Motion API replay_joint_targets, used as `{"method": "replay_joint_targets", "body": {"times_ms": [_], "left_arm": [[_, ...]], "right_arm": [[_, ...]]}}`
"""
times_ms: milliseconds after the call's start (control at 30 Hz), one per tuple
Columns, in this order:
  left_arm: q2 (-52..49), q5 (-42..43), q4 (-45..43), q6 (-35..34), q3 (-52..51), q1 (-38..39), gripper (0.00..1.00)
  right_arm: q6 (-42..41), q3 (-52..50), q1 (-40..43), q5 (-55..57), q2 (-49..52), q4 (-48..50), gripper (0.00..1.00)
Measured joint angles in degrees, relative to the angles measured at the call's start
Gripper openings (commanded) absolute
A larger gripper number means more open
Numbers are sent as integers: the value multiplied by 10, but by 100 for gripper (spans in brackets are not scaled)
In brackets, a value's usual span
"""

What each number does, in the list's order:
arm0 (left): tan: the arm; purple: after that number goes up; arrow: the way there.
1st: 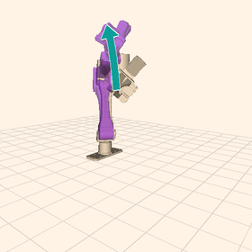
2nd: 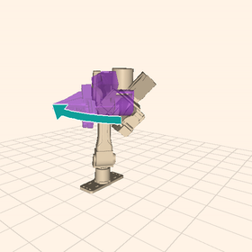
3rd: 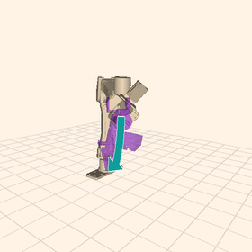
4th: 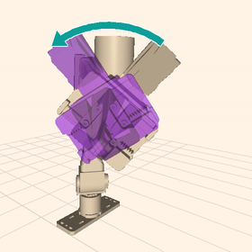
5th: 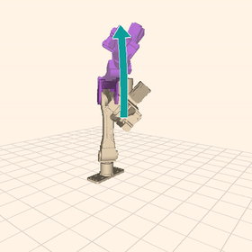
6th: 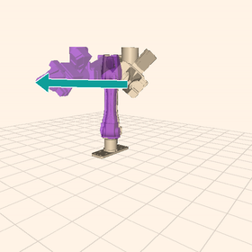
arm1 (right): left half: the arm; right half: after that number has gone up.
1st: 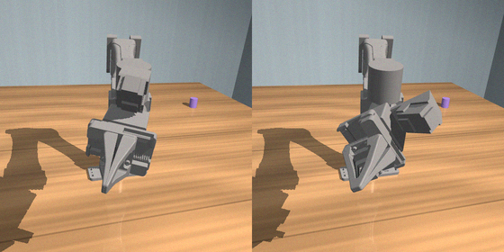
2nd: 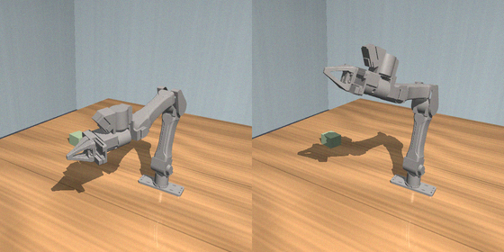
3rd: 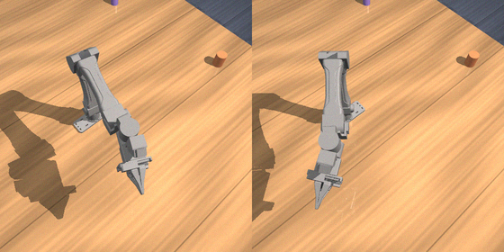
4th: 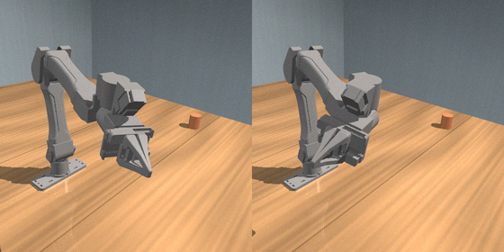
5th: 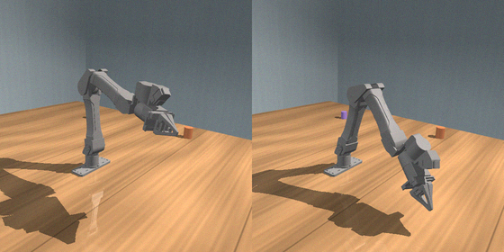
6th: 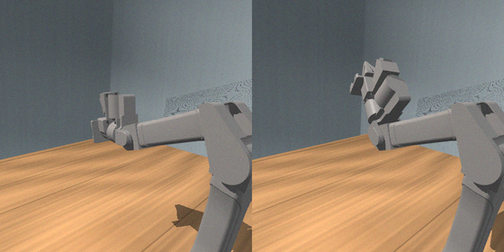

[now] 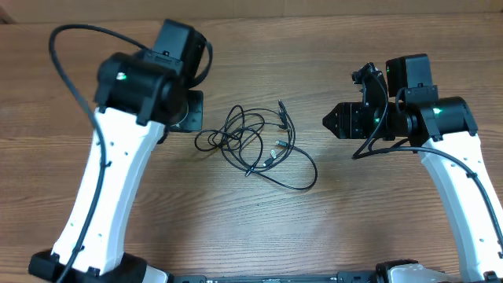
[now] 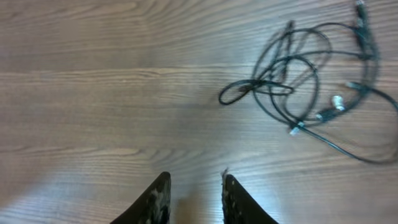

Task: Untangle cables

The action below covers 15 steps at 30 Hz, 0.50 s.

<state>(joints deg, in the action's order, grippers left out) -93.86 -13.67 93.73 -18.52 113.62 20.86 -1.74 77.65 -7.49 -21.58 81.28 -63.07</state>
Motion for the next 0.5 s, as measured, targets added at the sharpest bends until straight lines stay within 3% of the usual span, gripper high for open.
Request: {"method": "replay_joint_targets", "body": {"times_ms": [400,500], "left_arm": [[19,-9,-95,-23,-207,-24,30],[65,6,-129,-19,-260,-52,35]], "right_arm": [[0,0,0,2,0,-6,64],[0,0,0,2,0,-6,64]]}}
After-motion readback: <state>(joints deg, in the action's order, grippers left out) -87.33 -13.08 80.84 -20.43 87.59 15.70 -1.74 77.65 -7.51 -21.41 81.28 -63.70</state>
